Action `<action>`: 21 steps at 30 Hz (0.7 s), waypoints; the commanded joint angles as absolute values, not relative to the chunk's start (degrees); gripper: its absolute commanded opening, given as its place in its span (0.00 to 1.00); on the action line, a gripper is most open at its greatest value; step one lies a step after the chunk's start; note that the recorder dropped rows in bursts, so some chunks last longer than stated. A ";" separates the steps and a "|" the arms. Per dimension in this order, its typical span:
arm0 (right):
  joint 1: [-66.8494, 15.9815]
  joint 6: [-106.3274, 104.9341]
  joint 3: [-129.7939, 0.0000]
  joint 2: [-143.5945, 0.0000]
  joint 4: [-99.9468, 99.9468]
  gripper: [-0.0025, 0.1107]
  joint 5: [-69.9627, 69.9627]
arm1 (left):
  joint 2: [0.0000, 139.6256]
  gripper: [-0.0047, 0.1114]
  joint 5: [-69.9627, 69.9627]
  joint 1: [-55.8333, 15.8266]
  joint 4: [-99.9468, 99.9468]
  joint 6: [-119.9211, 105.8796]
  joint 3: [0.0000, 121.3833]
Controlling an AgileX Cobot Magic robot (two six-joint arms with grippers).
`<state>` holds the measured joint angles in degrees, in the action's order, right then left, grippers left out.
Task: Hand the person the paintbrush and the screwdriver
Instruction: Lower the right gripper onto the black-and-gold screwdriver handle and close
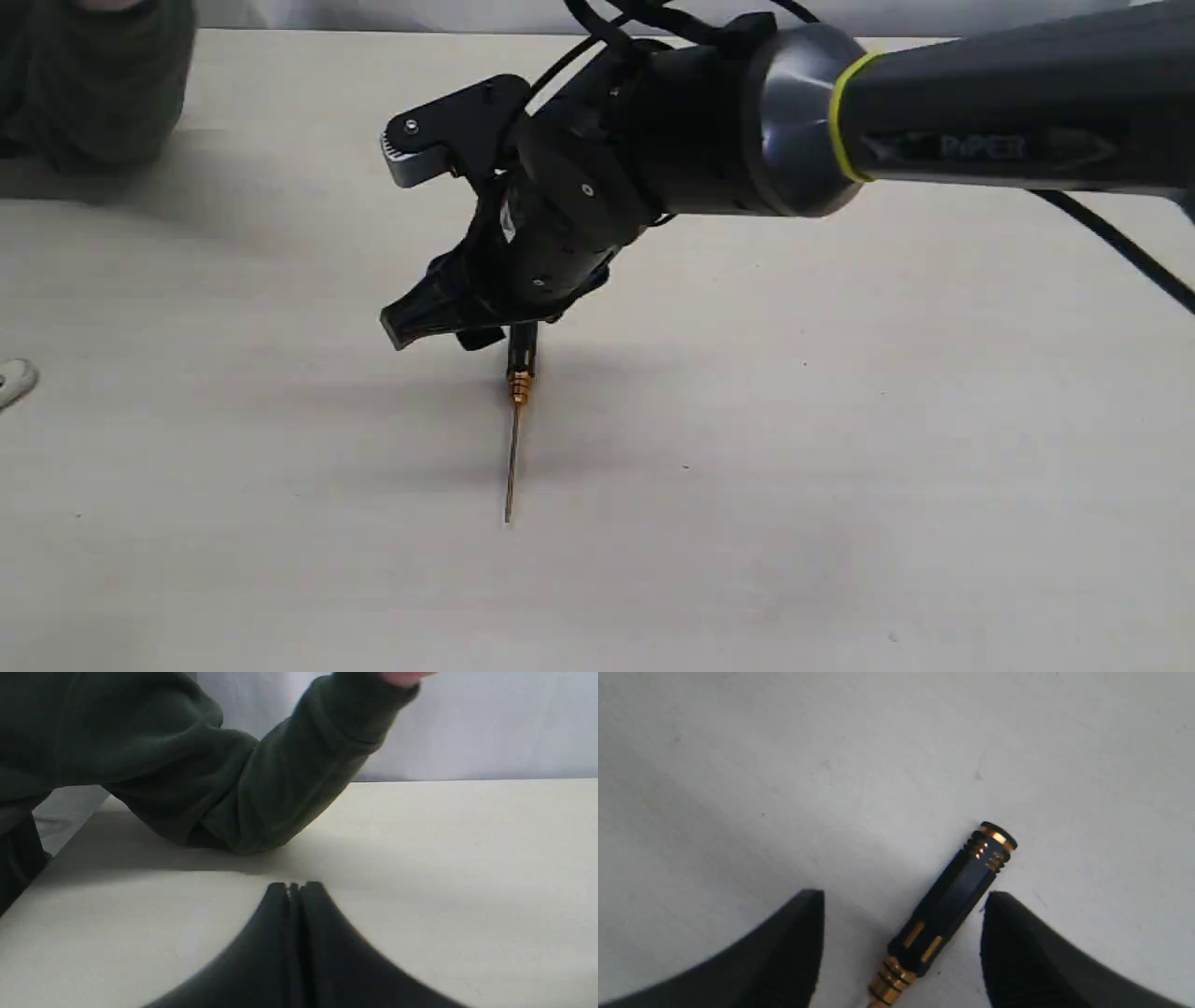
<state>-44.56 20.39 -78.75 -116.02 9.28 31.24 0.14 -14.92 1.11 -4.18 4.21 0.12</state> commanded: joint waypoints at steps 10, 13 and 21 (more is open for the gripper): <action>-41.34 19.96 -79.22 -117.65 2.59 0.55 33.10 | 0.00 0.04 -14.32 0.64 -3.83 4.32 0.00; -41.34 18.74 -79.22 -118.60 -0.53 0.55 33.09 | 0.00 0.04 -14.32 0.64 -3.83 4.32 0.00; -41.34 19.33 -79.22 -121.85 -1.52 0.55 33.09 | 0.00 0.04 -14.19 0.64 -3.98 4.32 0.00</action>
<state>-41.63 19.30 -78.87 -121.60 -1.28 33.09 0.14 -14.92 1.11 -4.07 4.21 0.12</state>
